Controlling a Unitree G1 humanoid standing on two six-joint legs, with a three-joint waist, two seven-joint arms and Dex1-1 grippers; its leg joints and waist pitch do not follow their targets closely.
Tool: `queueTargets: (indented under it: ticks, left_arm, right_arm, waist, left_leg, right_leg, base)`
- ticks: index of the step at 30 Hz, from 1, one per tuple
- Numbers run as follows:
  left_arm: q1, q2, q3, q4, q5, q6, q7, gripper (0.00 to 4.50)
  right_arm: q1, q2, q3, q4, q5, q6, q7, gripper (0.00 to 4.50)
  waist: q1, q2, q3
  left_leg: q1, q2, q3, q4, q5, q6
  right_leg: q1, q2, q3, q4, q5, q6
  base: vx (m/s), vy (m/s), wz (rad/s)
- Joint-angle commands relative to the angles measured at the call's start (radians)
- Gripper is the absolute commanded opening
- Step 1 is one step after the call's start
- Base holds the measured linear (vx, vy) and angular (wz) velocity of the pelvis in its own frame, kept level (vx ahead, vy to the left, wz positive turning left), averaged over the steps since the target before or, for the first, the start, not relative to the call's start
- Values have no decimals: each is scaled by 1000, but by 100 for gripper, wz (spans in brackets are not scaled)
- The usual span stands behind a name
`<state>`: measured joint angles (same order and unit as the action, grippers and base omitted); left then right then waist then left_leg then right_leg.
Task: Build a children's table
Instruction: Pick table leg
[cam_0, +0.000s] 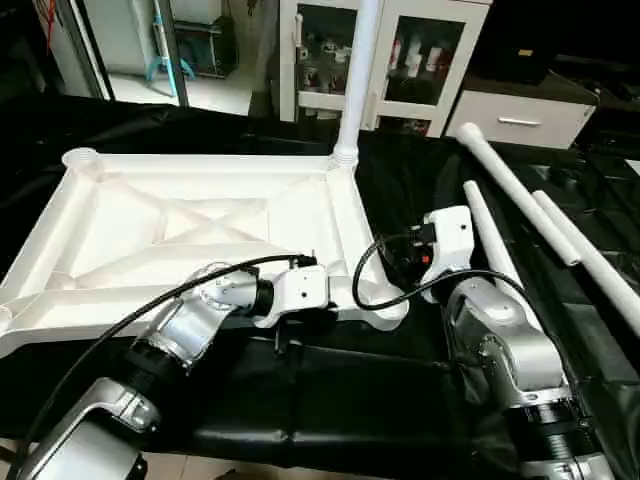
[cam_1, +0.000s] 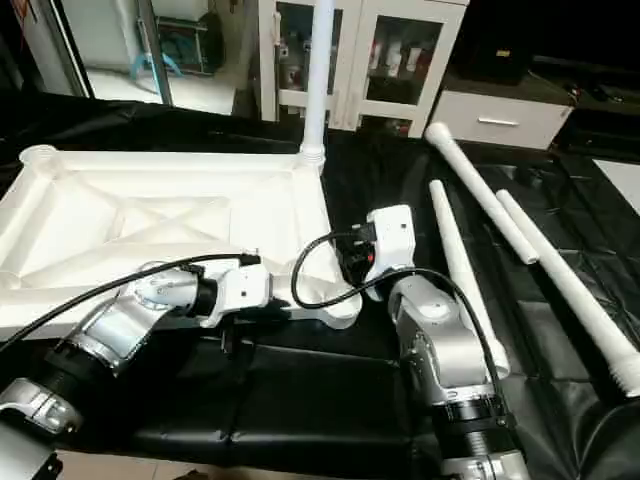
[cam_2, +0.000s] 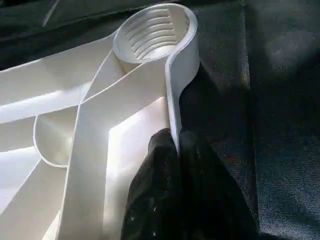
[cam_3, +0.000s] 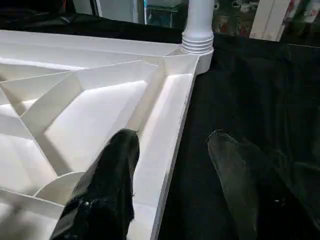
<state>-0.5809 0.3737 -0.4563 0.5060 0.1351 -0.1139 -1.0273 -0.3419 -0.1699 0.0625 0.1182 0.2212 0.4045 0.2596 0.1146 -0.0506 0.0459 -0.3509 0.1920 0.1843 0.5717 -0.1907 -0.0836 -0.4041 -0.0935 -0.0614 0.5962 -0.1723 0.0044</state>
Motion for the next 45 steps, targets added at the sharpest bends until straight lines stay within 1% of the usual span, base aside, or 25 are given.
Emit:
queueTargets:
  ticks: [1, 8, 10, 11, 13, 15, 16, 18, 22, 23, 24, 25, 26, 27, 28, 29, 30, 32, 33, 35, 37, 38, 40, 44, 45]
  left_arm:
    - [15, -11, -21, 26, 22, -50, 6, 0]
    - [10, -16, -10, 43, 20, -90, 20, 0]
    - [10, -20, -3, 40, 9, -107, 18, 0]
    - [10, -21, -1, 38, 5, -115, 17, 0]
    - [17, -24, -1, 19, -9, -129, 3, 0]
    - [30, -28, -6, -12, -30, -168, -23, 0]
    - [30, -28, -6, -12, -30, -168, -23, 0]
    - [33, -27, -9, -15, -28, -179, -26, 0]
    - [22, -22, -12, 11, 8, -232, 8, 0]
    - [12, -22, -1, 23, 26, -254, 52, 0]
    - [8, -23, 5, 26, 26, -255, 61, 30]
    - [4, -24, 14, 27, 15, -245, 53, 60]
    - [4, -18, 30, 16, 2, -222, 46, 61]
    - [4, -18, 30, 16, 2, -222, 46, 65]
    - [5, -16, 42, 8, -10, -212, 37, 78]
    - [5, -16, 45, 6, -13, -209, 35, 95]
    - [24, -2, 75, -70, -72, -141, -18, 95]
    - [25, -1, 77, -73, -74, -139, -19, 107]
    - [38, 7, 97, -138, -115, -92, -40, 123]
    - [40, 10, 109, -174, -127, -84, -28, 136]
    - [39, 8, 117, -190, -134, -74, -19, 150]
    - [38, 8, 122, -222, -152, -43, -26, 150]
    - [38, -4, 136, -316, -229, 89, -47, 150]
    - [40, -10, 130, -358, -253, 136, -62, 150]
    - [45, -21, 124, -421, -297, 225, -73, 150]
  right_arm:
    - [-8, -2, 0, -2, -14, 6, -1, 248]
    - [-16, -13, 9, 8, -37, 3, 6, 248]
    - [-30, -42, 27, 17, -70, 14, 8, 248]
    - [-36, -56, 35, 22, -86, 18, 8, 264]
    - [-69, -98, 27, 53, -111, 64, -7, 275]
    - [-132, -162, -23, 102, -114, 140, -29, 290]
    - [-132, -162, -23, 102, -114, 140, -29, 290]
    - [-143, -176, -36, 104, -111, 153, -29, 317]
    - [-163, -231, -57, 99, -115, 208, -3, 357]
    - [-165, -258, -63, 101, -118, 247, 4, 357]
    - [-166, -268, -60, 103, -122, 260, 8, 368]
    - [-167, -283, -54, 107, -130, 279, 15, 379]
    - [-176, -317, -32, 117, -143, 366, 28, 388]
    - [-176, -317, -32, 117, -143, 366, 28, 398]
    - [-183, -333, -19, 125, -151, 415, 36, 403]
    - [-185, -338, -16, 127, -153, 428, 38, 405]
    - [-196, -380, -19, 151, -146, 521, 61, 405]
    - [-197, -380, -22, 152, -145, 523, 60, 405]
    - [-214, -384, -63, 172, -132, 558, 38, 405]
    - [-233, -380, -94, 189, -122, 588, 17, 405]
    - [-243, -380, -106, 198, -117, 602, 13, 405]
    - [-251, -377, -121, 211, -109, 617, 8, 405]
    - [-265, -360, -154, 271, -88, 643, 15, 405]
    - [-270, -339, -183, 307, -59, 680, 32, 405]
    - [-262, -312, -209, 347, -22, 716, 60, 405]
  waist:
    - [-6, -1, -54]
    - [-4, -4, -52]
    - [-5, -4, -52]
    - [-5, -7, -51]
    - [-4, -7, -54]
    - [-2, -8, -57]
    - [-1, -8, -57]
    - [2, -11, -59]
    - [7, -12, -62]
    - [6, -17, -61]
    - [9, -16, -61]
    - [9, -16, -60]
    - [9, -15, -60]
    - [11, -15, -59]
    - [11, -11, -58]
    - [7, -12, -57]
    - [6, -28, -59]
    - [6, -23, -57]
    - [0, -27, -57]
    - [-4, -30, -55]
    - [-7, -34, -55]
    - [-8, -33, -56]
    - [-8, -33, -56]
    - [-6, -37, -56]
    - [-7, -47, -59]
  left_leg:
    - [8, 37, -11, -79, -249, -39]
    - [7, 37, -11, -79, -252, -38]
    - [8, 37, -12, -80, -257, -40]
    - [8, 37, -11, -79, -258, -40]
    - [7, 35, -10, -77, -228, -39]
    - [10, 34, -7, -72, -186, -32]
    - [11, 34, -5, -70, -179, -31]
    - [4, 31, -5, -67, -155, -19]
    - [6, 32, -3, -60, -105, 5]
    - [4, 30, -2, -60, -102, 9]
    - [6, 32, -2, -60, -108, 10]
    - [5, 32, -2, -60, -110, 8]
    - [6, 31, -3, -61, -115, 4]
    - [5, 32, -3, -60, -123, -1]
    - [5, 32, -3, -61, -139, -11]
    - [4, 31, -4, -61, -145, -17]
    - [5, 34, -5, -61, -148, -23]
    - [4, 35, -5, -60, -149, -23]
    - [4, 34, -5, -59, -148, -29]
    - [1, 32, -3, -58, -139, -25]
    - [1, 32, -2, -56, -130, -20]
    - [1, 32, -3, -56, -126, -20]
    - [4, 32, 0, -53, -108, -23]
    - [3, 31, 1, -51, -98, -13]
    - [4, 31, 3, -49, -89, -12]
  right_leg:
    - [34, -55, 45, -67, -271, -122]
    - [33, -56, 45, -70, -298, -113]
    - [33, -57, 45, -72, -321, -105]
    - [32, -57, 46, -73, -325, -103]
    - [36, -55, 45, -68, -297, -109]
    - [36, -52, 45, -61, -242, -124]
    - [35, -51, 46, -60, -224, -128]
    - [42, -52, 46, -52, -181, -136]
    - [45, -49, 45, -42, -96, -157]
    - [47, -48, 44, -43, -97, -159]
    - [48, -49, 44, -43, -110, -158]
    - [48, -50, 45, -44, -120, -156]
    - [49, -48, 44, -45, -139, -156]
    - [47, -50, 45, -47, -155, -155]
    - [45, -53, 46, -49, -174, -155]
    - [46, -49, 44, -48, -179, -156]
    - [50, -52, 43, -44, -179, -163]
    - [46, -53, 44, -46, -179, -172]
    - [47, -54, 43, -41, -173, -176]
    - [48, -51, 43, -44, -174, -174]
    - [47, -50, 43, -43, -169, -173]
    - [48, -50, 43, -41, -166, -174]
    - [46, -50, 43, -37, -135, -203]
    - [48, -48, 42, -35, -112, -211]
    - [51, -49, 43, -29, -95, -216]
  base:
    - [0, 0, 0]
    - [0, 0, 0]
    - [0, 0, 0]
    - [0, 0, 0]
    - [0, 0, 0]
    - [0, 0, 0]
    - [0, 0, 0]
    - [0, 0, 0]
    - [0, 0, 0]
    - [0, 0, 0]
    - [0, 0, 0]
    - [0, 0, 0]
    - [0, 0, 0]
    - [0, 0, 0]
    - [0, 0, 0]
    - [0, 0, 0]
    - [0, 0, 0]
    - [0, 0, 0]
    - [0, 0, 0]
    - [0, 0, 0]
    - [0, 0, 0]
    - [0, 0, 0]
    - [0, 0, 0]
    - [0, 0, 0]
    - [0, 0, 0]
